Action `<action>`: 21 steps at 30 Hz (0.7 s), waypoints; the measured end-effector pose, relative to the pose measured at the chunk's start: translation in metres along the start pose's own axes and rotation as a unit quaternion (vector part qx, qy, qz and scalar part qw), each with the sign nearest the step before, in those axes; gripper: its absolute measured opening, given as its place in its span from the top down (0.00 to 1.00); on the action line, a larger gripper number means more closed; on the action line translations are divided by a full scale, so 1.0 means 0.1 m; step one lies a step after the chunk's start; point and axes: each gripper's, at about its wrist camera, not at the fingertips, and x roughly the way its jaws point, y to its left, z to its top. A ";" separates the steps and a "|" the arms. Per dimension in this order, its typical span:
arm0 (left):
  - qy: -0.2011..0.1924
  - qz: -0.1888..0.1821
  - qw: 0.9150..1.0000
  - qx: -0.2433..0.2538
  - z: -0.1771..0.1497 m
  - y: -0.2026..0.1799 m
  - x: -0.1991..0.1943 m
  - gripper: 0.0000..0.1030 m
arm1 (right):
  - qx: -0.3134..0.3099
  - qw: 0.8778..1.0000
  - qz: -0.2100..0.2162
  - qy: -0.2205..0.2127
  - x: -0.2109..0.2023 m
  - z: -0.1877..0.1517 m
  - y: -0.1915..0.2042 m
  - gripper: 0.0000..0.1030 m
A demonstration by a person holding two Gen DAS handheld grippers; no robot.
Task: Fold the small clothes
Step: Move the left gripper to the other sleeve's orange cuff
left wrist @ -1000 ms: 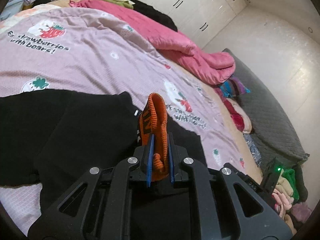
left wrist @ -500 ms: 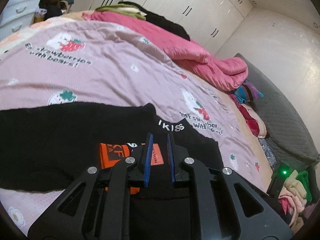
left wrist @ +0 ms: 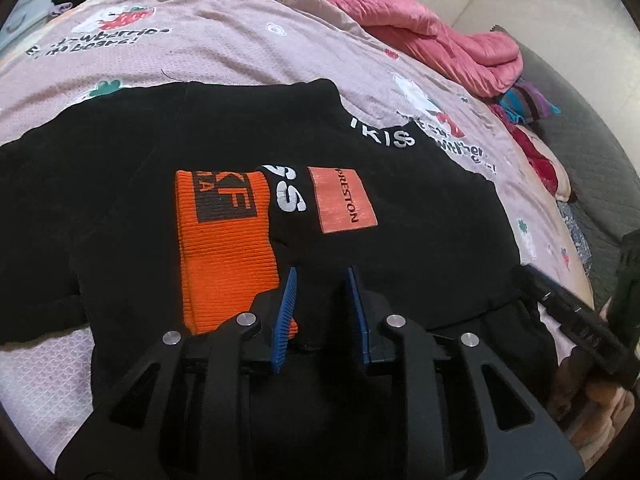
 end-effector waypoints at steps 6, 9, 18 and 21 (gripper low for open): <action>-0.003 -0.003 1.000 0.008 0.01 -0.03 -0.11 0.82 | -0.003 0.999 -0.019 0.033 0.17 -0.07 -0.01 0.31; -0.007 0.000 1.000 0.011 0.01 -0.05 -0.15 0.72 | -0.002 1.000 -0.008 0.026 0.11 -0.06 0.00 0.29; -0.036 0.009 0.999 -0.018 -0.05 0.07 -0.40 0.47 | 0.011 1.000 0.021 -0.002 -0.04 -0.02 0.06 0.15; -0.054 0.011 0.997 -0.044 -0.07 0.15 -0.53 0.34 | 0.014 0.999 0.043 -0.008 -0.06 -0.02 0.11 0.11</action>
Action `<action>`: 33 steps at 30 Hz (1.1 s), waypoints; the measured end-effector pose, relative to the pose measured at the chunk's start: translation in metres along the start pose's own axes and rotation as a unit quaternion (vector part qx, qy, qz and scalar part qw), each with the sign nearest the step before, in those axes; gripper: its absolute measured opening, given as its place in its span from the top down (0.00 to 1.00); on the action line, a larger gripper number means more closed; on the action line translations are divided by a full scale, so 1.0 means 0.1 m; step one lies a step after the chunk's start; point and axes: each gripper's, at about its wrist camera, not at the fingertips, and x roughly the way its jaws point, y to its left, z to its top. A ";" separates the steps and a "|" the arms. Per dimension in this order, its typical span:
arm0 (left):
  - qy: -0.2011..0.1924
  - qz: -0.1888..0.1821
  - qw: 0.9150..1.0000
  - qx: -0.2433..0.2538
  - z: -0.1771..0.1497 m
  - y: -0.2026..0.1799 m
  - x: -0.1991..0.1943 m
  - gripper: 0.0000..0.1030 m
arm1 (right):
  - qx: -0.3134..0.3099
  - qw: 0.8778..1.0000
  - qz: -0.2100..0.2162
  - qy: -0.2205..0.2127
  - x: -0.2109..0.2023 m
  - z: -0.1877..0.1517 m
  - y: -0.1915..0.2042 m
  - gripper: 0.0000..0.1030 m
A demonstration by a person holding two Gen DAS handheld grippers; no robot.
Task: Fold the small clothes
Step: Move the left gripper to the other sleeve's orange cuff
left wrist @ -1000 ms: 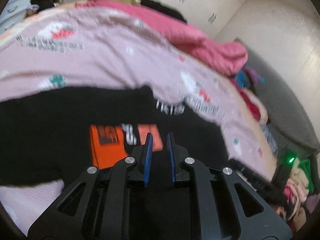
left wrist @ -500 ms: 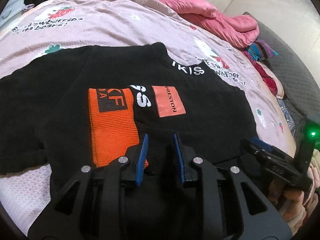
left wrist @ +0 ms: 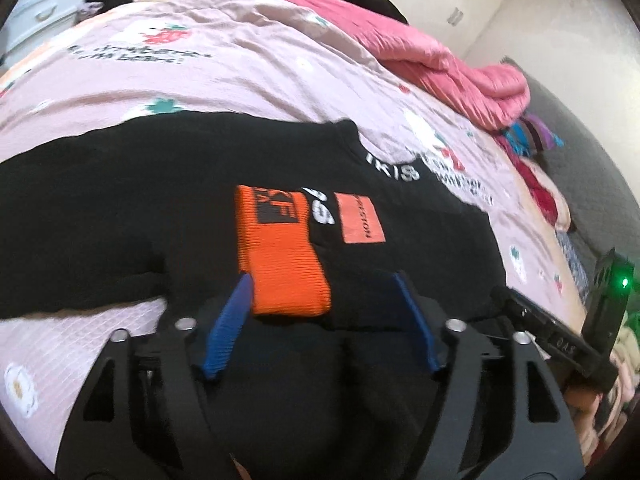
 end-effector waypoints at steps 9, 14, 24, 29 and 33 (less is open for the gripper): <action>-0.049 0.055 0.997 -0.020 -0.02 0.18 -0.33 0.09 | -0.039 0.998 0.009 -0.040 -0.12 -0.02 0.28 0.05; -0.062 0.078 0.995 -0.030 -0.02 0.29 -0.46 0.09 | -0.065 0.996 -0.006 -0.065 -0.19 -0.02 0.44 0.04; -0.076 0.101 0.988 -0.089 -0.02 0.69 -0.67 0.09 | -0.090 0.993 0.008 -0.074 -0.19 -0.08 0.74 0.04; -0.085 0.116 0.983 -0.115 -0.01 0.86 -0.77 0.09 | -0.106 0.991 0.018 -0.076 -0.19 -0.11 0.90 0.04; -0.093 0.140 0.977 -0.133 -0.01 1.01 -0.84 0.09 | -0.121 0.990 0.026 -0.074 -0.18 -0.14 1.05 0.04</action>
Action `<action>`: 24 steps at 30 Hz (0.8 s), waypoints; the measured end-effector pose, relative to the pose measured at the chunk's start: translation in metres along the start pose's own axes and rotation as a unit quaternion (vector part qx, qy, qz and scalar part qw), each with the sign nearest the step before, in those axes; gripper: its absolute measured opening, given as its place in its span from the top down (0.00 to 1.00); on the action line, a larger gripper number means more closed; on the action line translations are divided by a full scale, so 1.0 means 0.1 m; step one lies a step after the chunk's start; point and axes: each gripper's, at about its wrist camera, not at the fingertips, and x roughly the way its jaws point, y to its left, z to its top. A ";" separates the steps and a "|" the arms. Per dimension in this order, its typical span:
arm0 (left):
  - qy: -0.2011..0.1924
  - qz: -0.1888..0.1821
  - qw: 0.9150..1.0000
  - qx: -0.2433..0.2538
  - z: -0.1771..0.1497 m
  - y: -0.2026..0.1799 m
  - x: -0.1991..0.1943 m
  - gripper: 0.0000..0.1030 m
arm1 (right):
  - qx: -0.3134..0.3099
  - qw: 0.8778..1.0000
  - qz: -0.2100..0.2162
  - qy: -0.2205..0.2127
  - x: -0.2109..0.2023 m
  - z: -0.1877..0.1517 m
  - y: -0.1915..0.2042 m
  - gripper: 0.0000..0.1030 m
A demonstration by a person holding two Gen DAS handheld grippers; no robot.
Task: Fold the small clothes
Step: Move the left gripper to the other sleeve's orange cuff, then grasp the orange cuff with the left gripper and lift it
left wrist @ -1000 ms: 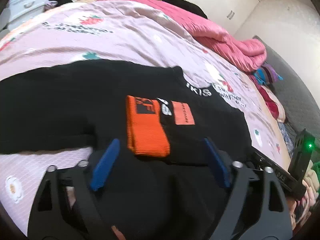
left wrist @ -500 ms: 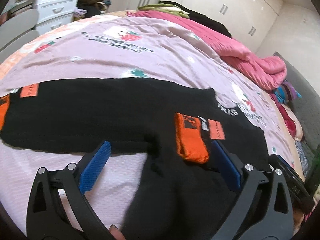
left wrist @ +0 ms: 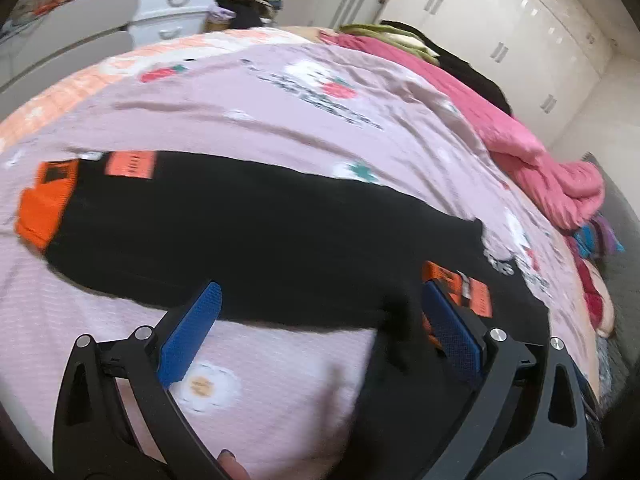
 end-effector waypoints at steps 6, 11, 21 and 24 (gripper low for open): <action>-0.003 0.040 0.999 -0.024 0.07 0.28 0.02 0.09 | -0.005 1.000 0.025 0.010 0.06 0.03 0.23 0.04; -0.007 0.068 0.997 -0.046 0.11 0.51 -0.02 0.09 | 0.008 0.999 0.047 0.016 0.10 0.08 0.37 0.04; -0.035 0.124 0.989 -0.078 0.20 0.82 -0.15 0.09 | -0.003 0.997 0.076 0.025 0.24 0.18 0.78 0.04; -0.039 0.126 0.987 -0.090 0.21 0.89 -0.18 0.09 | -0.012 0.997 0.078 0.018 0.27 0.22 0.93 0.04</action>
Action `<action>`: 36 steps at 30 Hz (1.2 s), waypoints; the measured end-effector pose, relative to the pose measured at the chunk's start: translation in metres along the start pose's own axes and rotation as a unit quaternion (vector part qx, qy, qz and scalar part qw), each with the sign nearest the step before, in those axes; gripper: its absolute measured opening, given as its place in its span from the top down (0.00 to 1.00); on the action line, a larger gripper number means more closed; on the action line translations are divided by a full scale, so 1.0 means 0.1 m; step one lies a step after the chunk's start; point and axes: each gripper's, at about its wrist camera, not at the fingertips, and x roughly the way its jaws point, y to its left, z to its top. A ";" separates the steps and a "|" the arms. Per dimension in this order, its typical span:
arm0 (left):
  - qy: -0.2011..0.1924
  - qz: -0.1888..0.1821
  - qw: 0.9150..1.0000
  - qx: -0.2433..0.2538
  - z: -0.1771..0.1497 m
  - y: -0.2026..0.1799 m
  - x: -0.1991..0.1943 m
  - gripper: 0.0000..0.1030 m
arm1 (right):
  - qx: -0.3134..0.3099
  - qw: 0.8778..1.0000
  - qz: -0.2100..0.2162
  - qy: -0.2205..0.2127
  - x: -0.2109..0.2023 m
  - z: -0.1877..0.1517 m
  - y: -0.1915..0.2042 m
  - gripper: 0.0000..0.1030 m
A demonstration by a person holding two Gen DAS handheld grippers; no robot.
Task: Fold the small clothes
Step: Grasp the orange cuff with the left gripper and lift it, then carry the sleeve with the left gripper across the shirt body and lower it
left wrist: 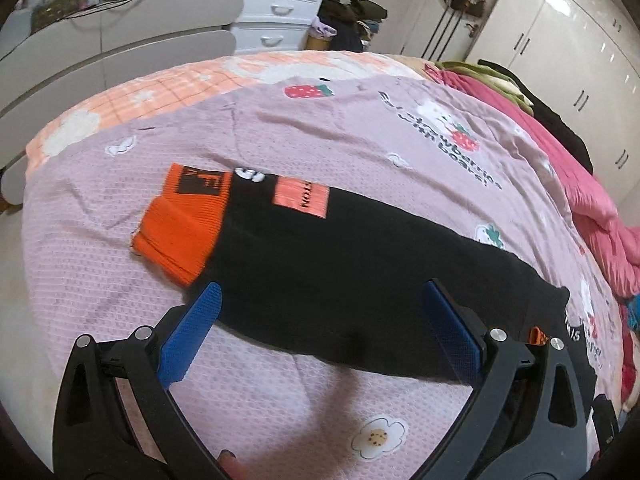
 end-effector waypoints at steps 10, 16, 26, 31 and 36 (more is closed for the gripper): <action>0.007 0.050 0.997 -0.059 0.10 0.44 0.16 0.09 | -0.030 0.999 0.022 0.013 0.24 0.07 0.42 0.04; -0.018 0.041 0.996 -0.071 0.16 0.59 0.24 0.09 | -0.031 0.999 0.032 0.025 0.32 0.05 0.50 0.04; -0.061 -0.047 0.994 -0.082 0.19 0.60 0.15 0.92 | -0.009 0.999 0.023 0.031 0.23 0.02 0.24 0.04; -0.076 -0.117 0.988 -0.065 0.23 0.40 -0.02 0.93 | 0.002 0.999 0.001 0.043 0.13 -0.09 -0.05 0.04; -0.101 -0.181 0.977 -0.040 0.25 0.12 -0.28 0.94 | 0.043 0.998 -0.016 0.037 -0.10 -0.21 -0.45 0.04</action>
